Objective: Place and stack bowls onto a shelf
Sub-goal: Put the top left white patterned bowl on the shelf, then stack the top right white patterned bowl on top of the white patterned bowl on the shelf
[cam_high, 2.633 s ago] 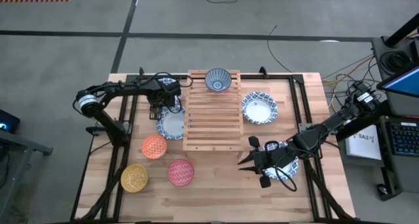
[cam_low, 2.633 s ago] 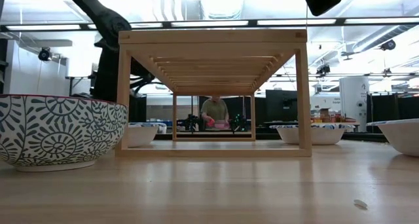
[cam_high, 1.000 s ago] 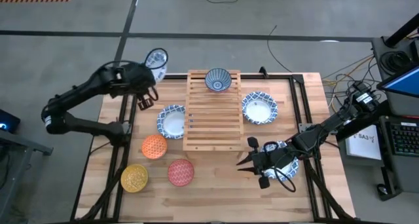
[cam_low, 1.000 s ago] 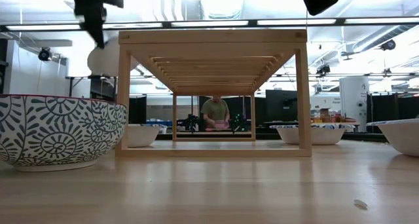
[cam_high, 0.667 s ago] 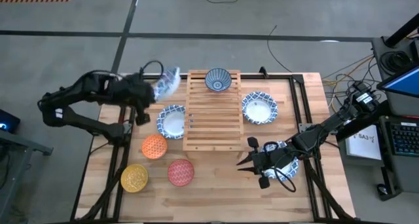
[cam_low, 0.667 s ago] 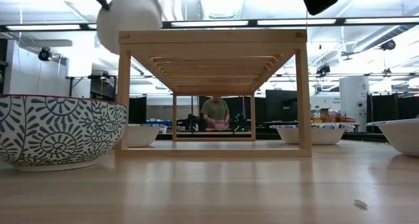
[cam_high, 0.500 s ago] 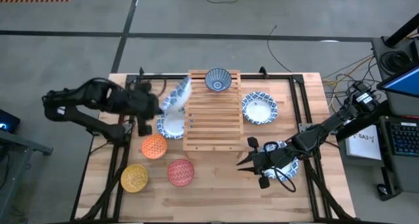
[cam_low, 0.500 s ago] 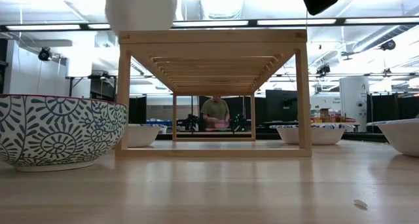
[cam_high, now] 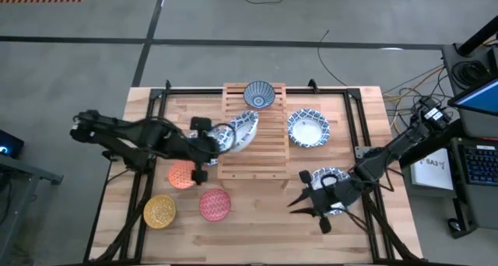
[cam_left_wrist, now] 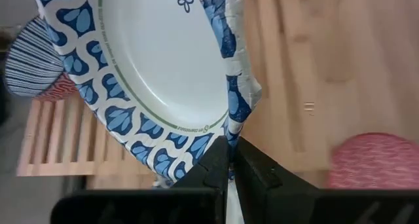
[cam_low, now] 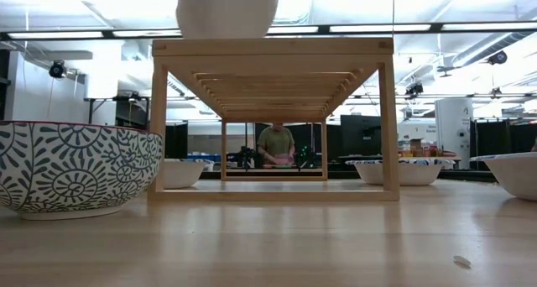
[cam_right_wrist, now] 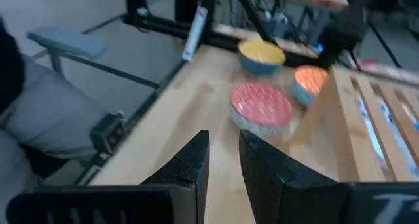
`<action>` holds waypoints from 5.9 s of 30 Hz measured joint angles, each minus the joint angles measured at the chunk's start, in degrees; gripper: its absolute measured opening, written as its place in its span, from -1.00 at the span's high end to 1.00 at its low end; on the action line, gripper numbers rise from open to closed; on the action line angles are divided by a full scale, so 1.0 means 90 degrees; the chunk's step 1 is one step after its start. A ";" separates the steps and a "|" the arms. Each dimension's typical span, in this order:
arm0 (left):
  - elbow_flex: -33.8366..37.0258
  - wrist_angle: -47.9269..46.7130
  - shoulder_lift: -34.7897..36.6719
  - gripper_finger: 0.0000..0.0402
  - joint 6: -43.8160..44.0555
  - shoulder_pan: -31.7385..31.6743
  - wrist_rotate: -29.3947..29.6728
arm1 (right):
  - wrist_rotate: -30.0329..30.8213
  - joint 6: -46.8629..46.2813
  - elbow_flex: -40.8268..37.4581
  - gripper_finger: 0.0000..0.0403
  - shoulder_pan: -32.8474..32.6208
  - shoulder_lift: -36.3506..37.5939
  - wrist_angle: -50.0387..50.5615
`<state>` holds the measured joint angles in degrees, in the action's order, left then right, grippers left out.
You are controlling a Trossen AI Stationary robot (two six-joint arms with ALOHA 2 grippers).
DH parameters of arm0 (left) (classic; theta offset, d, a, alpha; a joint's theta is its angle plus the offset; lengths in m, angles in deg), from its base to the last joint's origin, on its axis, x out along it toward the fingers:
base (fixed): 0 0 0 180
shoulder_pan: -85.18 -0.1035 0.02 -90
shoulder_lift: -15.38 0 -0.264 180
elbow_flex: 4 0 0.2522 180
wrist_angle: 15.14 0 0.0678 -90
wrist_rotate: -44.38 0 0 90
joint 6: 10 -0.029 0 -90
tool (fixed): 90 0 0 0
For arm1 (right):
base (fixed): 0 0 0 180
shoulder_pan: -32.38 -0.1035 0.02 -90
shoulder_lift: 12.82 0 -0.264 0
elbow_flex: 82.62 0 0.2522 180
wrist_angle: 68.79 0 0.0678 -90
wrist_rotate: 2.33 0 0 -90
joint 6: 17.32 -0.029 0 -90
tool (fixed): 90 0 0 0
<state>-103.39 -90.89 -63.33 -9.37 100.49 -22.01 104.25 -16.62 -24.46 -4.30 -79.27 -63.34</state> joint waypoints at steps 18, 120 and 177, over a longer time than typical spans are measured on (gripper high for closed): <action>-0.0720 0.0002 -0.1500 0.89 -0.0686 -0.0147 0.0171 | 0.0012 0.0262 0.0005 0.63 -0.0272 0.0055 -0.0162; 0.4733 0.2747 0.2054 0.25 0.1874 -0.0422 0.2113 | -0.0191 -0.5082 0.1521 0.65 0.2965 0.0929 0.7943; 0.4745 0.2733 0.2051 0.25 0.1842 -0.0423 0.2113 | 0.0272 -0.1346 -0.0488 0.31 0.4706 -0.0901 0.5198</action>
<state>-60.68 -66.29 -44.87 7.21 96.69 -2.99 106.69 -28.73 -28.85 38.05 -87.38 -16.55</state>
